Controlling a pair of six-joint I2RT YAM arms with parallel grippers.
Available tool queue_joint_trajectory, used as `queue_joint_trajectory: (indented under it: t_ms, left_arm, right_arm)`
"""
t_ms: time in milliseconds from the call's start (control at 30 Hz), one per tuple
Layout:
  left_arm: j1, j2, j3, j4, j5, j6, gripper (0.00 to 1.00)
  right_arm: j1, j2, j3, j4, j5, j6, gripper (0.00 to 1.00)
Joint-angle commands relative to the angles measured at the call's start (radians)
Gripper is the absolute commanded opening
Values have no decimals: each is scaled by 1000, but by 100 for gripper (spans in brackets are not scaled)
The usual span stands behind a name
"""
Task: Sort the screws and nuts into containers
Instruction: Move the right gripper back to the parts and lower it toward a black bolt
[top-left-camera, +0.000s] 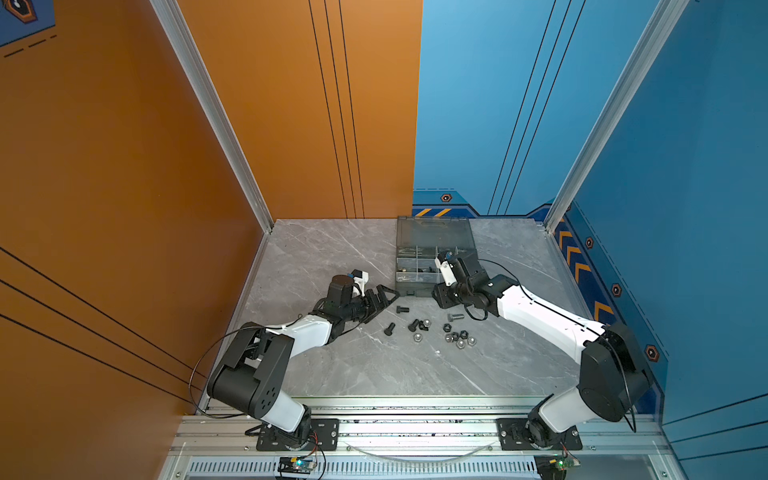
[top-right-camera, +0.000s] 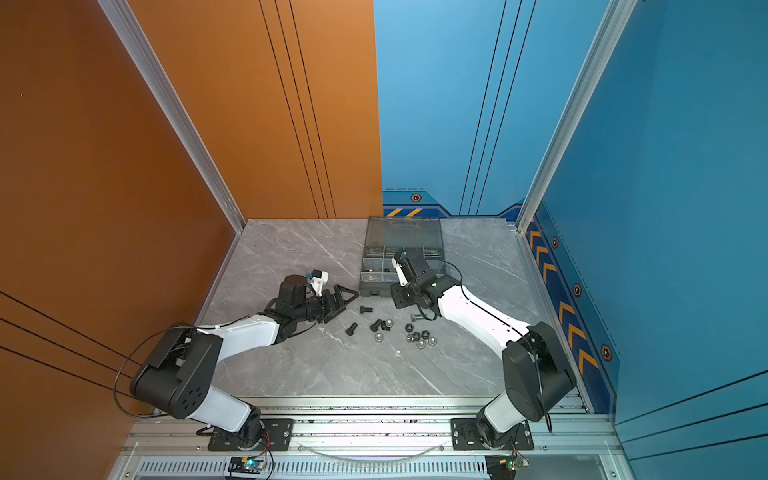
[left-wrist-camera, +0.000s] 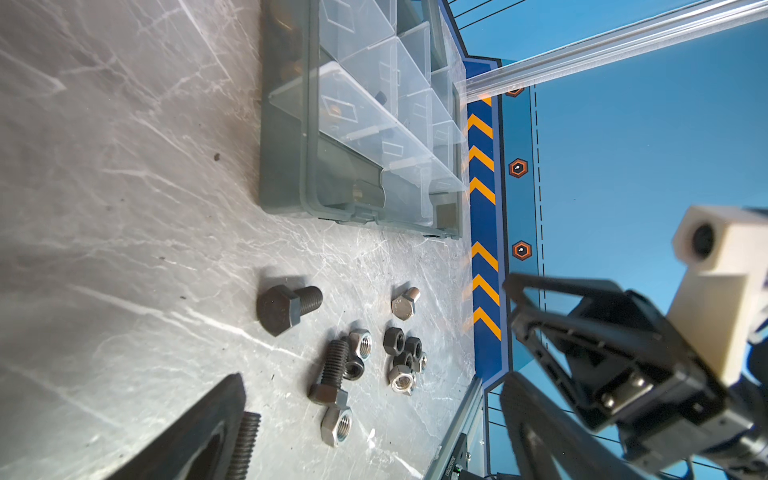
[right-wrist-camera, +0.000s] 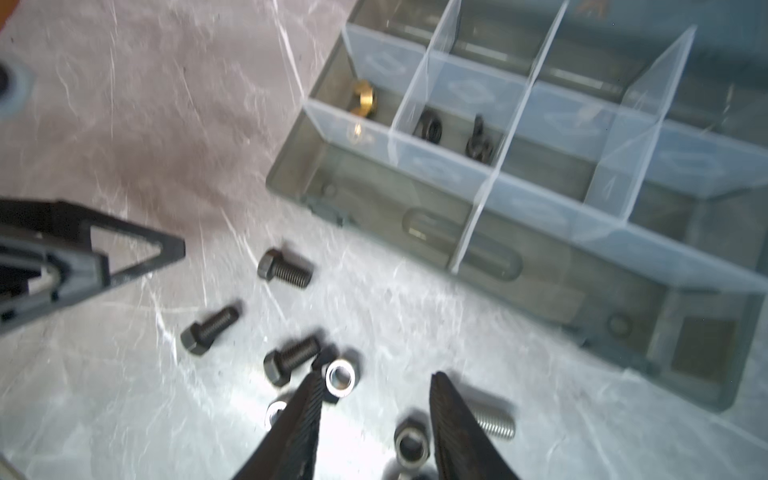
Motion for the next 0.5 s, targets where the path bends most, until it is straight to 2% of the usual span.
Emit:
queue_joint_trajectory:
  t_ms: [0, 267, 467]
  left_arm:
    - [-8, -14, -3, 8, -2, 0, 98]
    - [-10, -19, -12, -2, -6, 7, 98]
    - [-15, -46, -38, -15, -20, 13, 98]
  right_arm:
    - [30, -43, -70, -5, -6, 65, 46]
    - [95, -13, -185, 143, -78, 190, 47]
    - [101, 47, -223, 240, -133, 223, 46]
